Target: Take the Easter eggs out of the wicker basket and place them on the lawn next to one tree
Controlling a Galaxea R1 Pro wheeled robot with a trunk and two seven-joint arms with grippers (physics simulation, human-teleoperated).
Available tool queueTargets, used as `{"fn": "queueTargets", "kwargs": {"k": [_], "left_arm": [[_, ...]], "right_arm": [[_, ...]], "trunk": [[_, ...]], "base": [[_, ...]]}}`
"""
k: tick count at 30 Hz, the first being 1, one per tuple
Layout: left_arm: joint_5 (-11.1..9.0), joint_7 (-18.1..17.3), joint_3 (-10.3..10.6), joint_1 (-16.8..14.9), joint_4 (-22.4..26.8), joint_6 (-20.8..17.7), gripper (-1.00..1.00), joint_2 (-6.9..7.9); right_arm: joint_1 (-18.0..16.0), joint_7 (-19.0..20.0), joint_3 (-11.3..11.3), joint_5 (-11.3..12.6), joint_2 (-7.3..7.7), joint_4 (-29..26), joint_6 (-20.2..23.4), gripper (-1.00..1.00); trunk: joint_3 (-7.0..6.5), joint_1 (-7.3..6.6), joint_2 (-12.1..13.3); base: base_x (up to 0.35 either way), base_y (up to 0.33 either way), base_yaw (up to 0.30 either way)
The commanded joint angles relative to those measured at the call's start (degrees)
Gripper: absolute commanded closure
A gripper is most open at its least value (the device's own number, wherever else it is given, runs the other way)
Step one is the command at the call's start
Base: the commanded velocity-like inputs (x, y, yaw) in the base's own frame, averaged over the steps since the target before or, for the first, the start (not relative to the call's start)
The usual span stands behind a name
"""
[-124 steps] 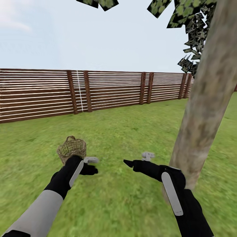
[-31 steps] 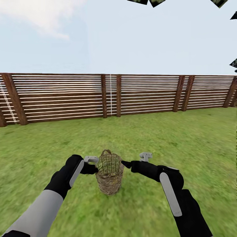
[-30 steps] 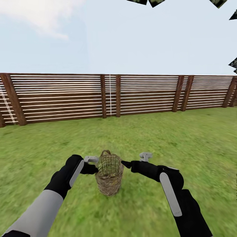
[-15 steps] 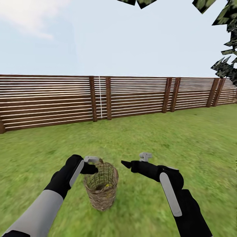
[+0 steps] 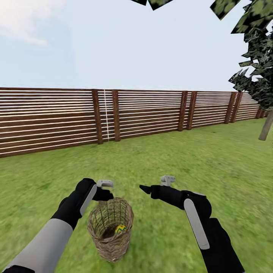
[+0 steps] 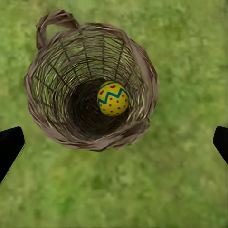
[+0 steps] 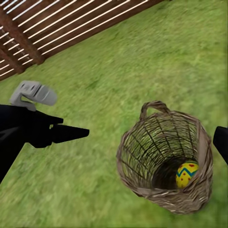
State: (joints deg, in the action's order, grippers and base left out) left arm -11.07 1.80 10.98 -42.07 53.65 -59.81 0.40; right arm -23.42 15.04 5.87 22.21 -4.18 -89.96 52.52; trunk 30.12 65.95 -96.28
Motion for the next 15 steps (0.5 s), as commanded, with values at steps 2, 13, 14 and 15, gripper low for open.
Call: {"fn": "queueTargets", "kwargs": {"k": [2, 13, 14, 15], "left_arm": [[-0.29, 0.16, 0.1, -0.03, 0.05, -0.19, -1.0, 0.04], [-0.35, 0.13, 0.09, -0.03, 0.06, -0.19, -1.0, 0.04], [-0.35, 0.13, 0.09, -0.03, 0.07, -0.19, -1.0, 0.04], [-0.35, 0.13, 0.09, -0.03, 0.08, -0.19, -1.0, 0.04]], "right_arm": [[-0.05, 0.43, -0.07, -0.42, -0.04, -0.04, 0.27, -1.0], [-0.05, 0.43, -0.07, -0.41, -0.04, -0.04, 0.23, -1.0], [-0.05, 0.43, -0.07, -0.41, -0.04, -0.04, 0.22, -1.0], [-0.05, 0.43, -0.07, -0.41, -0.04, -0.04, 0.22, -1.0]], "trunk": [[0.05, 0.02, -0.03], [-0.48, 0.02, -0.03], [-0.54, 0.02, -0.03], [-0.61, 0.02, -0.03]], "base": [[0.252, 0.206, -0.03], [0.108, 0.254, -0.142], [0.053, 0.233, -0.203], [0.047, 0.227, -0.205]]}}
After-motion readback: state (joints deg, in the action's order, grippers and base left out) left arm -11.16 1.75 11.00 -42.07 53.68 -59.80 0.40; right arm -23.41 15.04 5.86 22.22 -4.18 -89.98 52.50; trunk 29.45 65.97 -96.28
